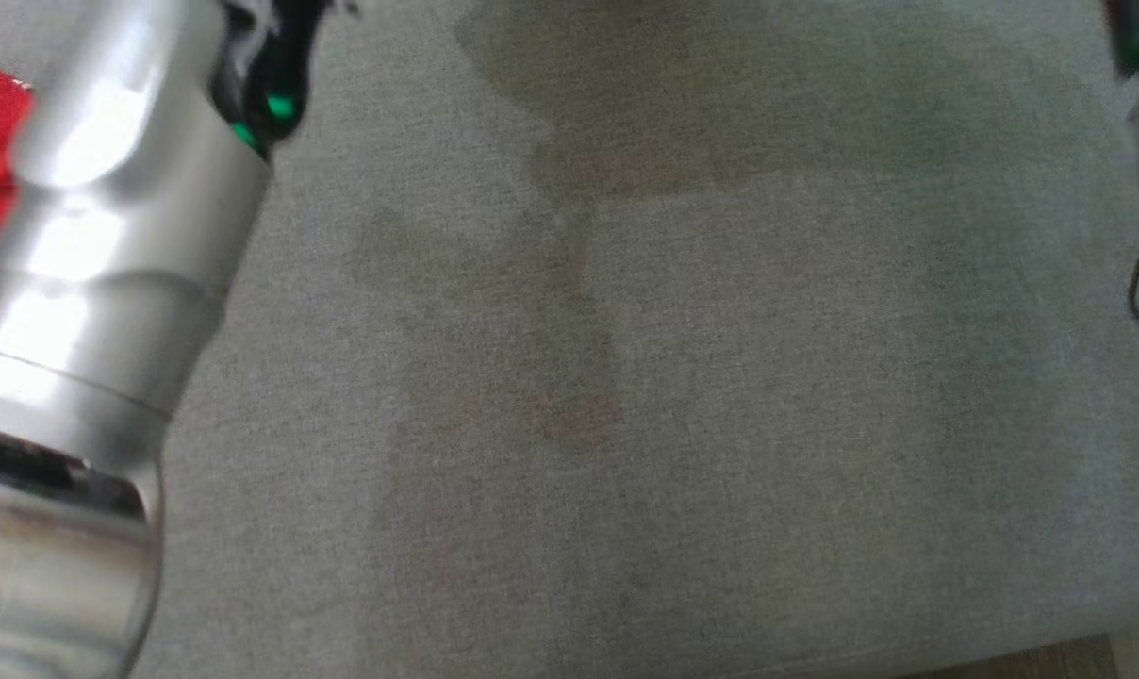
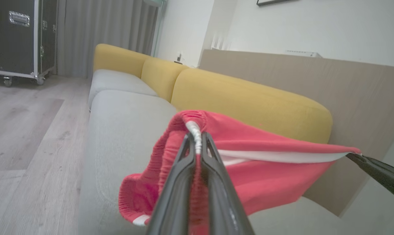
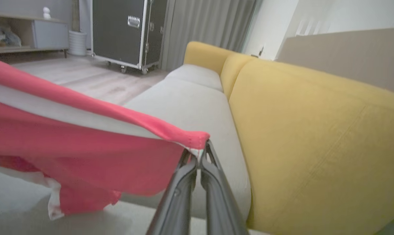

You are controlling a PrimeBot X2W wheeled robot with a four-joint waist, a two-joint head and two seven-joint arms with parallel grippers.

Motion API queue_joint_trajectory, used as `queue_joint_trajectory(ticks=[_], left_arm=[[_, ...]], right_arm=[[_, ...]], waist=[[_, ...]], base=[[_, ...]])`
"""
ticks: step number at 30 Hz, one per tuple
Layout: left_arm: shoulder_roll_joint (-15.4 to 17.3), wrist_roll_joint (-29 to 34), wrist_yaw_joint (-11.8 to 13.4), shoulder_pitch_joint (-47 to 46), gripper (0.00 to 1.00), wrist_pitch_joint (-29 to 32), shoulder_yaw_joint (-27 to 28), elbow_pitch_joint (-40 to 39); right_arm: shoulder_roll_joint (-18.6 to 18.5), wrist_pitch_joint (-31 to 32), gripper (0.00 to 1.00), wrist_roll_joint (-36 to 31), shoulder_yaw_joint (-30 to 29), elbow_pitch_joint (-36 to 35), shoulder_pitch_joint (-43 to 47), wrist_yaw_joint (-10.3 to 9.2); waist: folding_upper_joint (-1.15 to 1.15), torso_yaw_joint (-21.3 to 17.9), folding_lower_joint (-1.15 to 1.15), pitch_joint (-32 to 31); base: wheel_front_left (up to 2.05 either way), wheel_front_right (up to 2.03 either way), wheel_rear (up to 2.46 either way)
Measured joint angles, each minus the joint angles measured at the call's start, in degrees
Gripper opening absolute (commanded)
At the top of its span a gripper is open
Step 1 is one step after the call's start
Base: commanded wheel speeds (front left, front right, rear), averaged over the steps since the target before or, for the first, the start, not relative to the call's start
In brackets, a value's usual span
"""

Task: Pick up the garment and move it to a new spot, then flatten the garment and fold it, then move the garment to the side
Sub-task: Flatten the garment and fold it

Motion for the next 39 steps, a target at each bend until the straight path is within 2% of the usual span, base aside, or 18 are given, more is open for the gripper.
queue_joint_trajectory(ticks=[6,11,14,21,27,34,39], left_arm=[[-0.99,-0.58,-0.52,7.50,0.00,-3.02,-4.98,2.79],[-0.71,-3.61,-0.55,16.66,0.00,-2.81,-11.33,0.75],[0.10,-5.89,-0.86,21.42,0.00,-1.34,-14.54,-1.60],[0.83,-7.97,-0.92,30.07,0.00,0.67,-20.60,-5.10],[1.41,-7.93,-0.81,34.29,0.00,0.52,-22.75,-5.23],[1.53,-7.67,0.77,40.64,0.00,-0.45,-24.12,-6.48],[2.40,-8.24,2.60,45.54,0.00,-0.86,-25.04,-10.25]], right_arm=[[0.64,-0.89,0.00,0.05,4.42,7.45,5.16,0.00],[0.37,2.74,0.00,2.87,12.66,11.31,12.11,0.00],[-0.70,5.82,0.00,7.38,17.98,10.93,15.34,0.00],[-8.57,14.54,0.00,19.90,32.32,2.09,22.52,-0.01],[-15.82,22.06,0.00,31.18,42.10,-7.36,27.38,0.00],[-22.20,28.11,0.00,40.44,49.69,-15.67,30.56,0.00],[-25.95,31.40,0.00,45.13,52.54,-20.60,32.98,0.00]], waist=[[0.00,0.27,-0.02,-0.93],[0.00,0.65,-0.03,-3.46],[0.00,0.96,-0.04,-5.55],[0.00,2.08,-0.04,-10.97],[0.01,2.47,-0.04,-15.34],[0.01,1.86,-0.04,-20.66],[0.01,0.75,-0.03,-23.87]], base=[[0.00,0.00,0.00],[0.00,0.00,0.00],[0.00,0.00,0.00],[0.00,0.00,0.00],[0.00,0.00,0.00],[0.00,0.00,0.00],[0.00,0.00,0.00]])
